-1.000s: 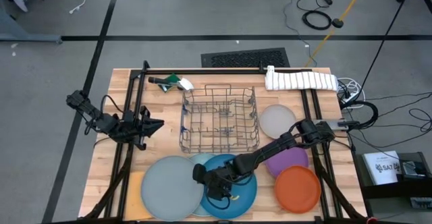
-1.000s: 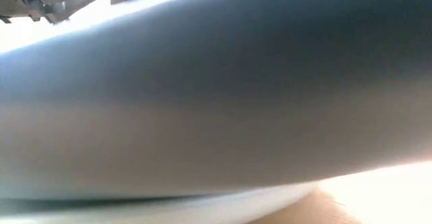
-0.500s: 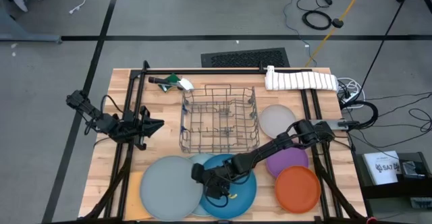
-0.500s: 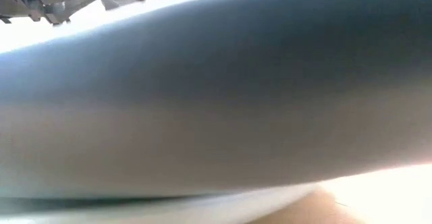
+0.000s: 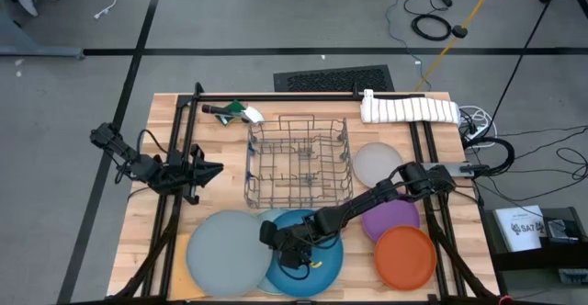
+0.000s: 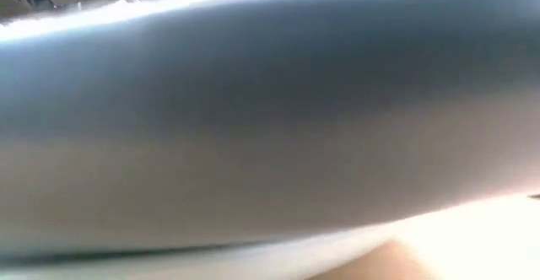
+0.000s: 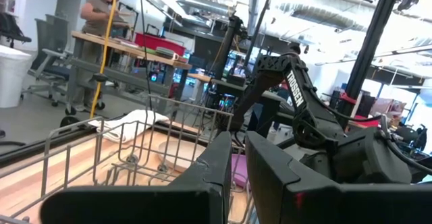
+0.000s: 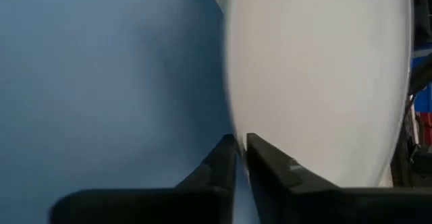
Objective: Sort dishes
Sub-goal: Put the green plate into the green dish rack
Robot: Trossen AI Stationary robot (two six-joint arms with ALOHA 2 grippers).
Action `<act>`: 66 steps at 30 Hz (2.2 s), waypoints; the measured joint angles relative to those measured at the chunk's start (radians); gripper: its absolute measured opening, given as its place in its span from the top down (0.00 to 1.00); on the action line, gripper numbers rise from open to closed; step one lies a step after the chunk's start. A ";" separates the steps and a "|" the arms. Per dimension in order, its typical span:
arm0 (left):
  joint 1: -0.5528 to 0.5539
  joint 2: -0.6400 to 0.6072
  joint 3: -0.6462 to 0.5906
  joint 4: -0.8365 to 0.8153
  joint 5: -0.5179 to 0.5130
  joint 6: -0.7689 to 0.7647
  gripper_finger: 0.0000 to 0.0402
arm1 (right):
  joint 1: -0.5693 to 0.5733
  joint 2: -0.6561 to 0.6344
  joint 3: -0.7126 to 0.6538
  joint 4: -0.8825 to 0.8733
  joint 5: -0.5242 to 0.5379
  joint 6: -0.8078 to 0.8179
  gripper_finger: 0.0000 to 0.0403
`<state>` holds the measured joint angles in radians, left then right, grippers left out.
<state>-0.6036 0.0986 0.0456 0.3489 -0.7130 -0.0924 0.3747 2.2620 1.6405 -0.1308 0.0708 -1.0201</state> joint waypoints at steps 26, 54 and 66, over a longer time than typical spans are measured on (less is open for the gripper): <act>0.000 0.000 0.000 0.000 0.002 0.000 0.89 | 0.084 -0.013 -0.001 0.056 0.166 -0.143 1.00; 0.000 0.000 0.085 0.580 0.513 0.238 0.89 | 0.113 -0.048 0.563 -0.587 0.185 0.214 1.00; 0.000 0.006 0.317 0.322 0.593 0.241 0.89 | 0.066 -0.144 0.698 -0.839 0.232 0.353 1.00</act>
<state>-0.6033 0.1045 0.3624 0.6708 -0.1198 0.1483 0.4405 2.1182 2.3390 -0.9698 0.3028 -0.6671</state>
